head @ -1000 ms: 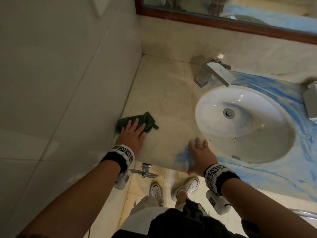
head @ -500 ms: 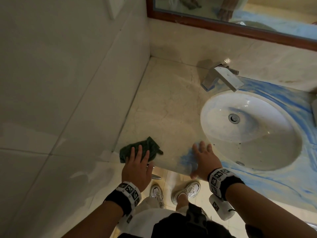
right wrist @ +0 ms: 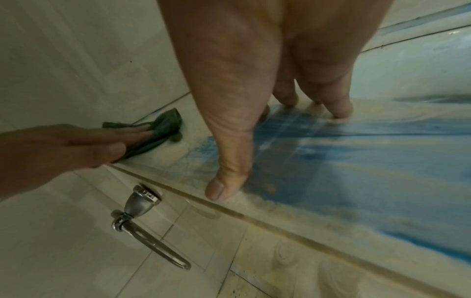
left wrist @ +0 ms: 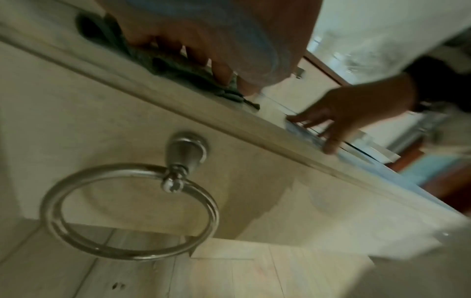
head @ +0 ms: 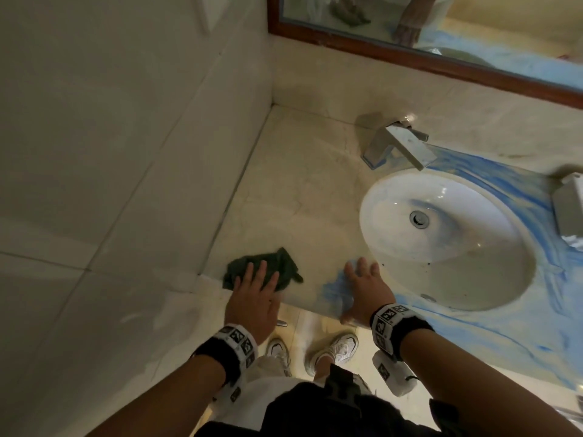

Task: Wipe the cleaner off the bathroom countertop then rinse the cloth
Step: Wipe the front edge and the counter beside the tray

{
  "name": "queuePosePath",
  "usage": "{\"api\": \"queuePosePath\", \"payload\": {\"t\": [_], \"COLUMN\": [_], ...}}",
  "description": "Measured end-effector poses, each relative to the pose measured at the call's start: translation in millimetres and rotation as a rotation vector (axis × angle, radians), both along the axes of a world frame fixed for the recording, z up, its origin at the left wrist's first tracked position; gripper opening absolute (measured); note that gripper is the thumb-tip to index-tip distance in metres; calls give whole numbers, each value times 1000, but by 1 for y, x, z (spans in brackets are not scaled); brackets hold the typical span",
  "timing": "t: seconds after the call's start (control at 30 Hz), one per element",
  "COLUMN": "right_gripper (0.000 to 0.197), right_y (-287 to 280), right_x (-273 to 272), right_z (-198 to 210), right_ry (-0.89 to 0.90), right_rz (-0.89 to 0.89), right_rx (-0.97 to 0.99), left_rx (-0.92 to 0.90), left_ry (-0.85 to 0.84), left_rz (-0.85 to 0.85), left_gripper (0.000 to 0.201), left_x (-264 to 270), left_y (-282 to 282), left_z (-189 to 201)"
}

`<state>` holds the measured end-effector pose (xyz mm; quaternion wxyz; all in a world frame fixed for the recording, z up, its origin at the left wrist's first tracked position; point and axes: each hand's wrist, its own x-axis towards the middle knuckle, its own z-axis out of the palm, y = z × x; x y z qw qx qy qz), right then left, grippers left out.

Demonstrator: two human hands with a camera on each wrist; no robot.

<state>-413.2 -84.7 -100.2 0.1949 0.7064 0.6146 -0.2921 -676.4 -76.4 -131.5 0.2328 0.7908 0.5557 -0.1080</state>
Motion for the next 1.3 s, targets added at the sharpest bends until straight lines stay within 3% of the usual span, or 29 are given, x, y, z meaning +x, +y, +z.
{"api": "queuePosePath", "payload": {"t": [0.07, 0.17, 0.27, 0.4, 0.47, 0.57, 0.7, 0.87, 1.0, 1.17, 1.3], "right_gripper": [131, 132, 132, 132, 132, 131, 132, 132, 132, 133, 133], "right_y": [-1, -2, -2, -1, -2, 0, -2, -2, -3, -3, -3], "right_x": [1, 2, 2, 2, 2, 2, 4, 4, 5, 6, 8], "right_z": [-1, 1, 3, 2, 4, 4, 3, 0, -2, -5, -3], "right_ry": [8, 18, 17, 15, 17, 23, 28, 38, 37, 37, 38], "right_rz": [-1, -15, -19, -17, -22, -12, -16, -33, -31, -10, -2], "right_rx": [9, 3, -5, -11, -8, -5, -9, 5, -1, 26, 1], "left_rx": [-7, 0, 3, -27, -30, -51, -49, -2, -38, -60, -38], "left_ry": [0, 26, 52, 54, 44, 48, 14, 2, -46, 1, 37], "left_rz": [-135, -168, 9, 201, 138, -118, -217, 85, 236, -45, -122], "left_gripper": [55, 59, 73, 68, 68, 63, 69, 66, 58, 61, 60], "left_x": [2, -14, -35, -19, 5, 29, 12, -41, -23, 25, 3], "left_y": [-10, 0, 23, 17, -4, -28, -14, 22, 19, -29, -10], "left_z": [-2, 0, 6, 9, 10, 9, 5, 6, 3, 4, 7]}}
